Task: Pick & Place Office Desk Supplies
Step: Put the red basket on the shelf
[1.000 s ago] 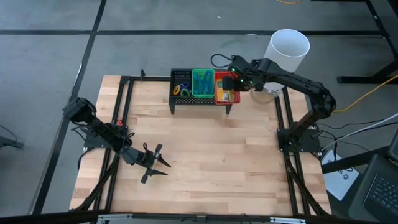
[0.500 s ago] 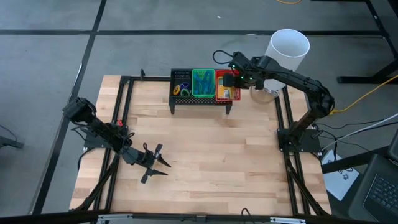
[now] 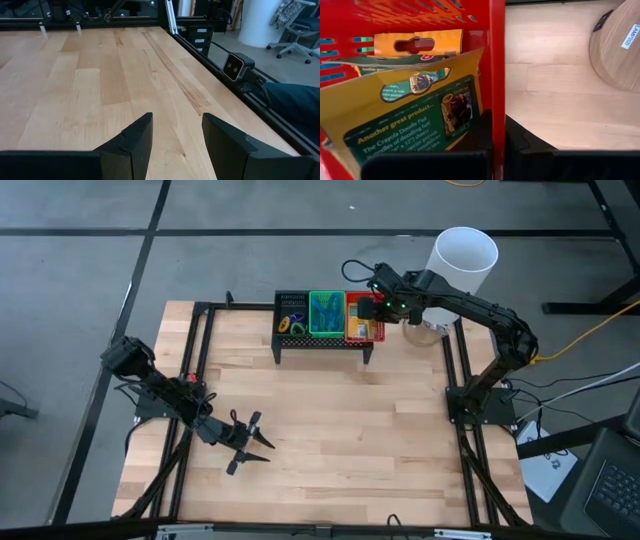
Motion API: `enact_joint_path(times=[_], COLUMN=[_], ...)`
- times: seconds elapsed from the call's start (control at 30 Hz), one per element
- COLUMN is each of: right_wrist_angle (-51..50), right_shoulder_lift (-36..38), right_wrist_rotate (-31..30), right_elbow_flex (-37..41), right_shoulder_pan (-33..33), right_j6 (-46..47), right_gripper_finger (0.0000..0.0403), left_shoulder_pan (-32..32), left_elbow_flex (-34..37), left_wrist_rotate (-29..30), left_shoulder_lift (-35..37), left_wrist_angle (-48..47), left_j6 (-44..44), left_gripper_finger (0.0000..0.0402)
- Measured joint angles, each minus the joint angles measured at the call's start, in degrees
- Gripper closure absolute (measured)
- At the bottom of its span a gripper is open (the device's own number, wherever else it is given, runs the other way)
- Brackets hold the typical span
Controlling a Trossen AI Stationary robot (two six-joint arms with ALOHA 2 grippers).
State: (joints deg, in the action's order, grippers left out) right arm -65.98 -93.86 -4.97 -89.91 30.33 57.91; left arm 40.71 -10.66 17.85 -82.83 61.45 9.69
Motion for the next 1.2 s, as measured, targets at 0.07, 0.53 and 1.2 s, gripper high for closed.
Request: enact_joint_path(times=[0.07,0.53,1.2], right_wrist_angle=[0.0,0.4,0.4], right_shoulder_lift=[0.0,0.0,0.0], right_wrist_rotate=[-0.4,-1.6,-1.5], right_elbow_flex=[0.0,0.0,0.0], right_shoulder_pan=[0.0,0.0,-0.2], right_j6=[0.0,0.1,-1.4], right_gripper_finger=[0.0396,0.0363,0.0337], left_shoulder_pan=[0.0,0.0,0.0], left_elbow_flex=[0.0,0.0,0.0], left_wrist_rotate=[0.0,0.0,0.0], left_shoulder_lift=[0.0,0.0,0.0], left_wrist_angle=[0.0,0.0,0.0], left_j6=[0.0,0.1,0.1], left_gripper_finger=[0.0233,0.0233,0.0233])
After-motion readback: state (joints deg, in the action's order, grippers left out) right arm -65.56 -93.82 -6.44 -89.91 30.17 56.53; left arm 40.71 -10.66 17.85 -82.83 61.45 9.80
